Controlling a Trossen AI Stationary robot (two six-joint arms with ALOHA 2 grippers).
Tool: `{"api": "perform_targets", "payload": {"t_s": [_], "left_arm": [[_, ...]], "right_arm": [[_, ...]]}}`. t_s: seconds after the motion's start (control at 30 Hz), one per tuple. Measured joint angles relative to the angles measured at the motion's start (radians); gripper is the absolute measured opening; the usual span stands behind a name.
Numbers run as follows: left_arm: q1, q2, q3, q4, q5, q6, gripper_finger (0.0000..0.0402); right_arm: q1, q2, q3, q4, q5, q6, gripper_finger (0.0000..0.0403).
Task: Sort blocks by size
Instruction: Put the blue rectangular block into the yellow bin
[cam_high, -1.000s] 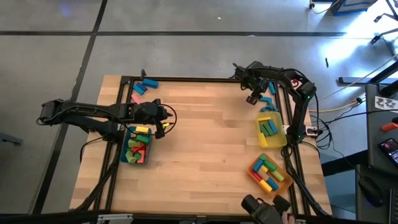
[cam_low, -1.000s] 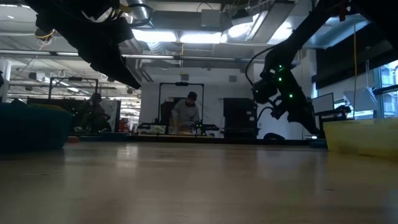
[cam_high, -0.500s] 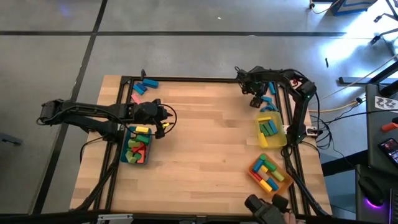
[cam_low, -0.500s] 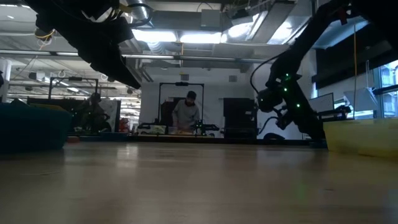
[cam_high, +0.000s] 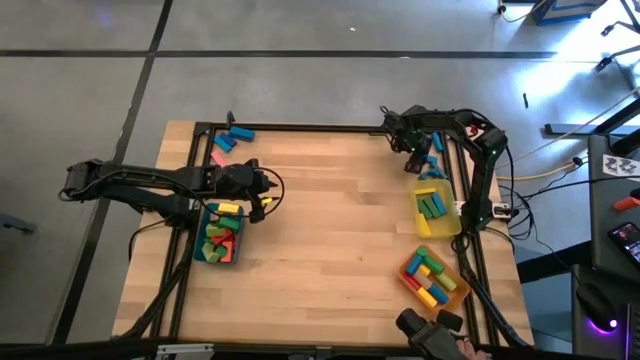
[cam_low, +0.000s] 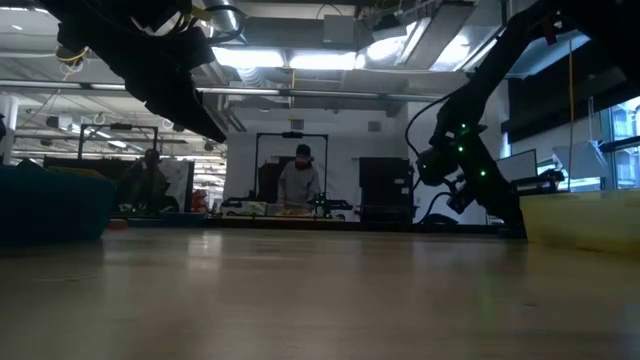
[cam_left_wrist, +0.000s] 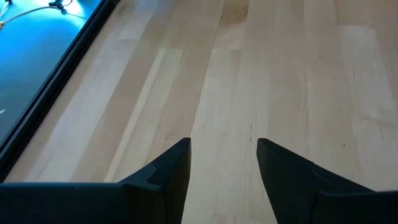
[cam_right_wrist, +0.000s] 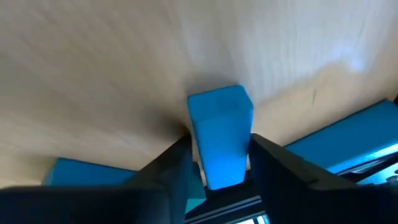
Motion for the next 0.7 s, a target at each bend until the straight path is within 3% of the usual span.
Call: {"api": "perform_targets", "payload": {"t_s": [0.17,0.47,0.7], "left_arm": [[0.0,0.0,0.0,0.0,0.0,0.0,0.0169],[0.0,0.0,0.0,0.0,0.0,0.0,0.0169],[0.0,0.0,0.0,0.0,0.0,0.0,0.0169]], "right_arm": [[0.0,0.001,0.0,0.009,0.013,0.0,0.0108],[0.0,0.001,0.001,-0.002,0.013,0.028,0.0122],[0.0,-0.062,0.001,-0.041,-0.036,0.065,0.0108]]}}
